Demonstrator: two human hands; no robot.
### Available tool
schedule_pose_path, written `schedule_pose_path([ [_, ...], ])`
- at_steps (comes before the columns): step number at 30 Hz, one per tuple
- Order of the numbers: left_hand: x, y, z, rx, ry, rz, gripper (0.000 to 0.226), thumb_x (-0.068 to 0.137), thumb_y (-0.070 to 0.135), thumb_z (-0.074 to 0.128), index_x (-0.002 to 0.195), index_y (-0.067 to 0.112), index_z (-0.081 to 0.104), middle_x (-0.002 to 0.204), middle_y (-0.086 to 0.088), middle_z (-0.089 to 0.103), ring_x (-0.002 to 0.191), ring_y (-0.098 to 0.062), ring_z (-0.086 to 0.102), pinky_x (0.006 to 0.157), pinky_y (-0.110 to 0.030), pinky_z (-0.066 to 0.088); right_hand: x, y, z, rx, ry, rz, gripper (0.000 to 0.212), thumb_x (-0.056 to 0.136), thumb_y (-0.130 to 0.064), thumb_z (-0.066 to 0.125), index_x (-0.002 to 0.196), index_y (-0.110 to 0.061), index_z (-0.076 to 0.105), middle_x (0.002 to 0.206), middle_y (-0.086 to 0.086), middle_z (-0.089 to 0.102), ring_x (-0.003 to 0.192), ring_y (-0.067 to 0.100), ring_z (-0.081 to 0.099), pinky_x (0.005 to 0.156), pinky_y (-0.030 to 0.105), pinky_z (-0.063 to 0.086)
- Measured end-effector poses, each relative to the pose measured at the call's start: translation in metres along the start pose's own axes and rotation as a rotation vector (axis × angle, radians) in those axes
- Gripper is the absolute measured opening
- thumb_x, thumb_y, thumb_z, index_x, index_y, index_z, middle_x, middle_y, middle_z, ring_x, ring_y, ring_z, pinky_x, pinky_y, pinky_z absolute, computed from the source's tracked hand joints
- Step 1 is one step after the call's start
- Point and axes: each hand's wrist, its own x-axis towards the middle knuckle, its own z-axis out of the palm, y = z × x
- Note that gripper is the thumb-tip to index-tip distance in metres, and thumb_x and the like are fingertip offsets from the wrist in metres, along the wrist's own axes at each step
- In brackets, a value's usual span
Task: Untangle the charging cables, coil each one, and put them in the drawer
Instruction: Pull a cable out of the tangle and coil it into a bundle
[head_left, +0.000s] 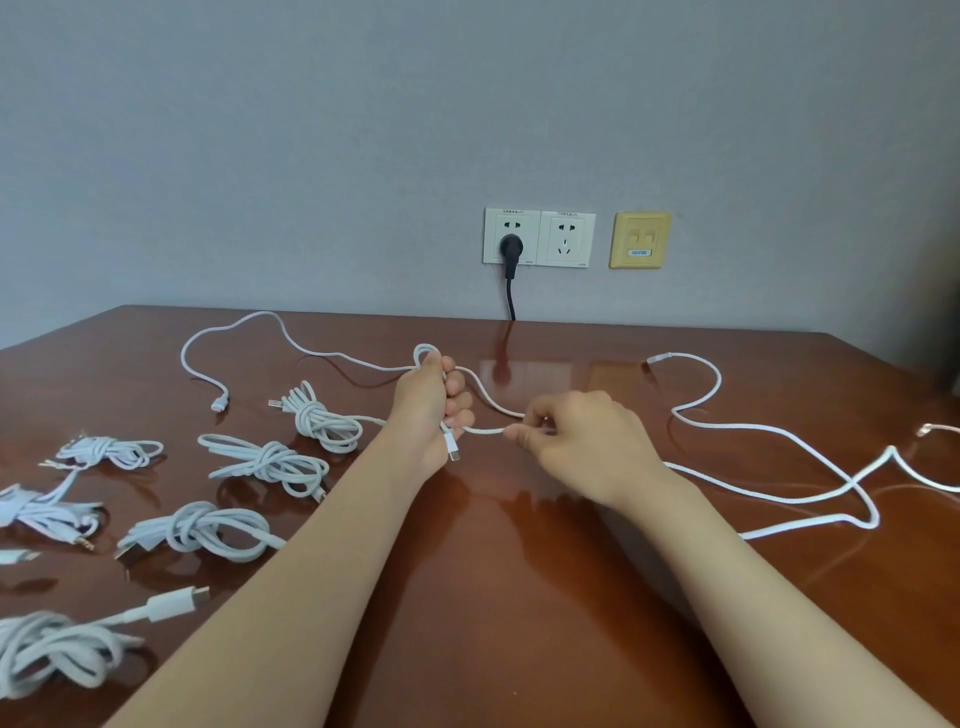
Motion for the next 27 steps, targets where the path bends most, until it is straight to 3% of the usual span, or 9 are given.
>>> schedule_pose_path([
  [4,0.001,-0.001,-0.002,0.085,0.071,0.002,0.034,0.103,0.02,0.027,0.071,0.015,0.038,0.039,0.006,0.034,0.026,-0.004,0.021,0.028,-0.011,0.014,-0.001,0.002,-0.008,0.072,0.111,-0.045,0.012,0.091,-0.034,0.053,0.085,-0.027,0.061,0.079,-0.006,0.058,0.09,0.023,0.054,0.069,0.028,0.032],
  [9,-0.001,-0.004,-0.001,0.26,0.088,0.035,0.033,0.102,0.02,0.026,0.072,0.015,0.038,0.051,0.002,0.031,0.026,-0.004,0.02,0.03,-0.011,0.014,0.001,0.002,-0.003,0.291,0.107,-0.184,0.028,0.089,-0.022,0.059,0.066,-0.037,0.051,0.067,-0.013,0.054,0.075,0.016,0.051,0.069,0.028,0.039],
  [14,-0.002,-0.01,0.001,0.409,0.025,0.039,0.032,0.101,0.018,0.029,0.071,0.013,0.041,0.046,0.002,0.03,0.026,-0.005,0.019,0.034,-0.012,0.016,0.004,-0.001,0.003,0.389,0.16,-0.246,0.017,0.087,-0.015,0.063,0.075,-0.028,0.064,0.066,-0.018,0.052,0.068,0.008,0.047,0.067,0.027,0.037],
  [18,-0.005,-0.017,0.007,0.597,-0.053,-0.012,0.046,0.101,0.042,0.028,0.067,0.014,0.041,0.038,0.005,0.03,0.033,-0.009,0.024,0.043,-0.019,0.018,0.004,-0.001,0.001,0.42,0.179,-0.229,0.018,0.086,-0.017,0.063,0.074,-0.031,0.064,0.067,-0.017,0.055,0.067,0.001,0.049,0.067,0.026,0.037],
  [22,-0.015,-0.019,0.01,0.499,-0.231,-0.126,0.059,0.092,0.063,0.016,0.06,0.017,0.032,0.037,0.006,0.027,0.027,-0.005,0.022,0.034,-0.008,0.016,0.004,-0.001,0.003,0.444,0.167,-0.173,0.017,0.084,-0.023,0.065,0.07,-0.031,0.063,0.074,-0.007,0.066,0.072,0.009,0.056,0.073,0.035,0.048],
  [27,-0.019,-0.017,0.014,0.51,-0.343,-0.206,0.073,0.078,0.079,0.005,0.047,0.017,0.031,0.04,0.0,0.028,0.028,-0.005,0.017,0.033,-0.007,0.011,0.003,0.0,-0.002,0.531,0.196,-0.054,0.021,0.076,-0.023,0.072,0.062,-0.029,0.058,0.055,-0.02,0.063,0.057,-0.004,0.056,0.069,0.032,0.047],
])
